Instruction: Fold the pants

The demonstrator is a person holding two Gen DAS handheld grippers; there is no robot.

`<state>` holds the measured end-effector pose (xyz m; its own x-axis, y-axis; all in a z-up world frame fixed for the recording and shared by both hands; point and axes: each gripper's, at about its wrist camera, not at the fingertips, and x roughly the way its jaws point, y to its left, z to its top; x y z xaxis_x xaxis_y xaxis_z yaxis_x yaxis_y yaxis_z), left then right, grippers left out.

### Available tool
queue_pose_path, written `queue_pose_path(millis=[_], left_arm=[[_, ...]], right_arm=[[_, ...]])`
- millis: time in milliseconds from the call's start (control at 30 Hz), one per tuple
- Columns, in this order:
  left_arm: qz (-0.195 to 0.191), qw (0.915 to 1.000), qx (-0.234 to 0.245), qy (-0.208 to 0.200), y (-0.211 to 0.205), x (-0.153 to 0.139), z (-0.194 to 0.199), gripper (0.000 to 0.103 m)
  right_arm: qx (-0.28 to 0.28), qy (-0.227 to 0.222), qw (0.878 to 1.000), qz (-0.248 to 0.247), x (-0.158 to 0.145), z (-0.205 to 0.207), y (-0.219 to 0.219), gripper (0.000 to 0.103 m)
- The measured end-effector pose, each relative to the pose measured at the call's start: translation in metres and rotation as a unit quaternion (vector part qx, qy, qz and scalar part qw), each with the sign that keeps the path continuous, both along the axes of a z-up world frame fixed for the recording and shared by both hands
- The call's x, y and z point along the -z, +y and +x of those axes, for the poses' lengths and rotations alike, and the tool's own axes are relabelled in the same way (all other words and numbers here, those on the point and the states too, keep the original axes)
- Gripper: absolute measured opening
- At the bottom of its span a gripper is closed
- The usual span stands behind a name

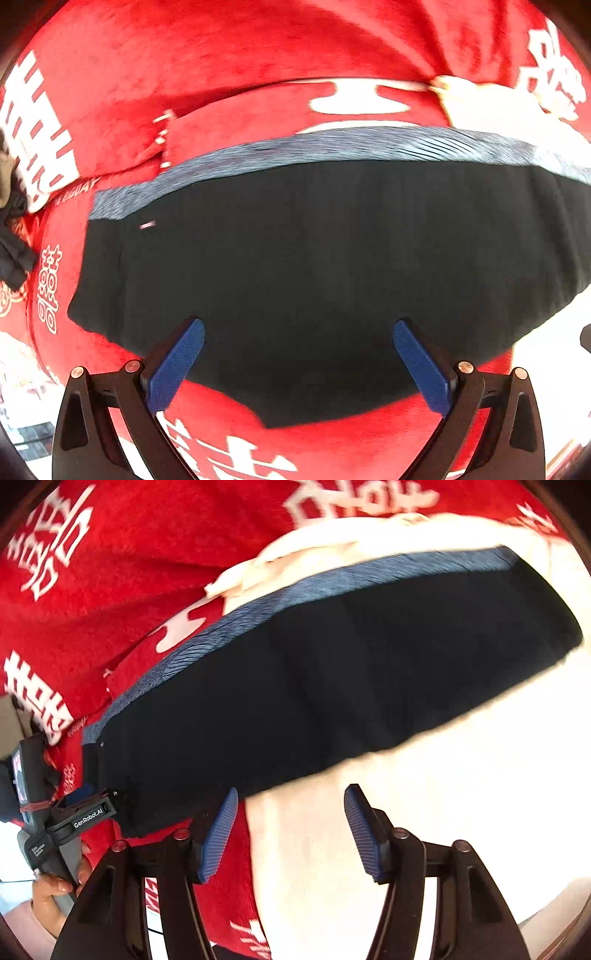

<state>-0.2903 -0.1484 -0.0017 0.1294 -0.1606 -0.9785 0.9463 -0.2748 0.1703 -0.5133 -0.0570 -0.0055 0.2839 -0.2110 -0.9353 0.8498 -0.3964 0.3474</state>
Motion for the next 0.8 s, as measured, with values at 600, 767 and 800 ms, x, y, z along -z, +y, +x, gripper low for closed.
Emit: queue_pose_path(millis=[600, 767, 800], left_arm=[[0.006, 0.9976, 0.069, -0.011, 0.024, -0.005, -0.158, 0.103], [0.006, 0.9968, 0.079, -0.011, 0.022, -0.003, -0.189, 0.103], [0.006, 0.9967, 0.081, -0.012, 0.021, -0.003, -0.194, 0.103]], right_arm=[[0.101, -0.048, 0.994, 0.011, -0.006, -0.133, 0.063, 0.064], [0.120, -0.048, 0.992, -0.003, -0.007, -0.168, 0.064, 0.064], [0.122, -0.047, 0.991, -0.005, -0.007, -0.173, 0.064, 0.064]])
